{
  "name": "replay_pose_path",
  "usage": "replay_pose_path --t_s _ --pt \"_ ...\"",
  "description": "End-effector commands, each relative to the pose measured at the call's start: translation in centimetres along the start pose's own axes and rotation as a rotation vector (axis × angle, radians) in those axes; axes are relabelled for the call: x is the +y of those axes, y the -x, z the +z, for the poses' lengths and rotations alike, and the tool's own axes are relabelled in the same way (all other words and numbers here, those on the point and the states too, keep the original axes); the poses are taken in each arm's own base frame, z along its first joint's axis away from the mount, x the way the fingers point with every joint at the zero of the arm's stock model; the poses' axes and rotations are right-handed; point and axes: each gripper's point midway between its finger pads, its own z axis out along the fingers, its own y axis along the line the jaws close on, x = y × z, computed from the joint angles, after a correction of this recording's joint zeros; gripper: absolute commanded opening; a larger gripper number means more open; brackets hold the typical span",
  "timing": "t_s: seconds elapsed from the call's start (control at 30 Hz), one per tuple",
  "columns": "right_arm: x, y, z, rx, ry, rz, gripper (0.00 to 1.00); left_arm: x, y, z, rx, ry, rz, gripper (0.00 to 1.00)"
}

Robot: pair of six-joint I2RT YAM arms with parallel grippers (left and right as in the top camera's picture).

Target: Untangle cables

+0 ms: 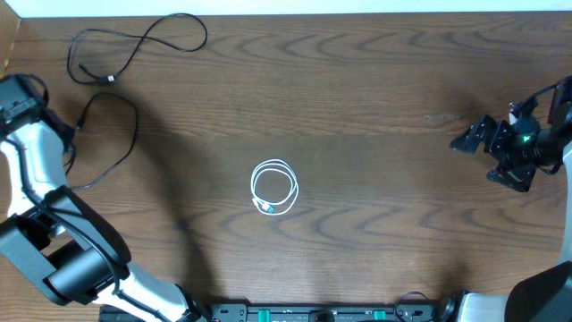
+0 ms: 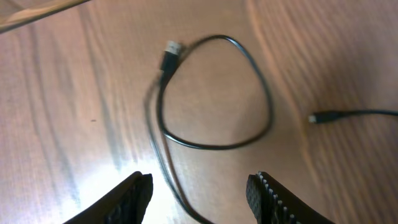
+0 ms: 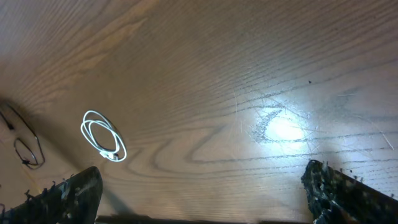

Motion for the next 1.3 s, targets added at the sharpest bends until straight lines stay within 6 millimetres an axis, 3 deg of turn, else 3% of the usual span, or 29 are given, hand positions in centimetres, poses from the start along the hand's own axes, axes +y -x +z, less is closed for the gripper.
replay_pose_path --t_s 0.0,0.1,0.2,0.33,0.47,0.63,0.7,0.87,1.27 --pt "0.2 0.0 -0.4 -0.016 0.009 -0.021 0.99 1.1 -0.5 0.9 0.025 0.030 0.001 0.54" --pt "0.2 0.0 -0.4 -0.016 0.008 -0.020 0.99 0.7 -0.7 0.9 0.039 0.007 0.000 0.54" --pt "0.2 0.0 -0.4 -0.016 0.008 -0.020 0.99 -1.2 -1.6 0.8 0.091 -0.104 -0.004 0.54" --pt "0.2 0.0 -0.4 -0.016 0.008 -0.020 0.99 -3.7 -3.1 0.4 0.169 -0.251 -0.006 0.41" --pt "0.2 0.0 -0.4 -0.016 0.008 -0.020 0.99 -4.4 -4.5 0.4 0.208 -0.280 0.007 0.40" --pt "0.2 -0.2 -0.4 -0.005 0.006 -0.034 0.99 -3.5 -6.7 1.8 0.255 -0.234 0.019 0.41" --pt "0.1 -0.4 -0.4 0.001 0.005 -0.038 0.99 -2.2 -7.3 2.8 0.267 -0.164 -0.003 0.54" --pt "0.1 -0.7 -0.4 0.012 0.003 -0.045 0.99 -0.3 -8.5 4.9 0.312 -0.073 -0.050 0.56" --pt "0.1 -0.7 -0.4 0.013 0.003 -0.047 0.99 2.0 -9.1 6.9 0.358 0.001 -0.224 0.63"
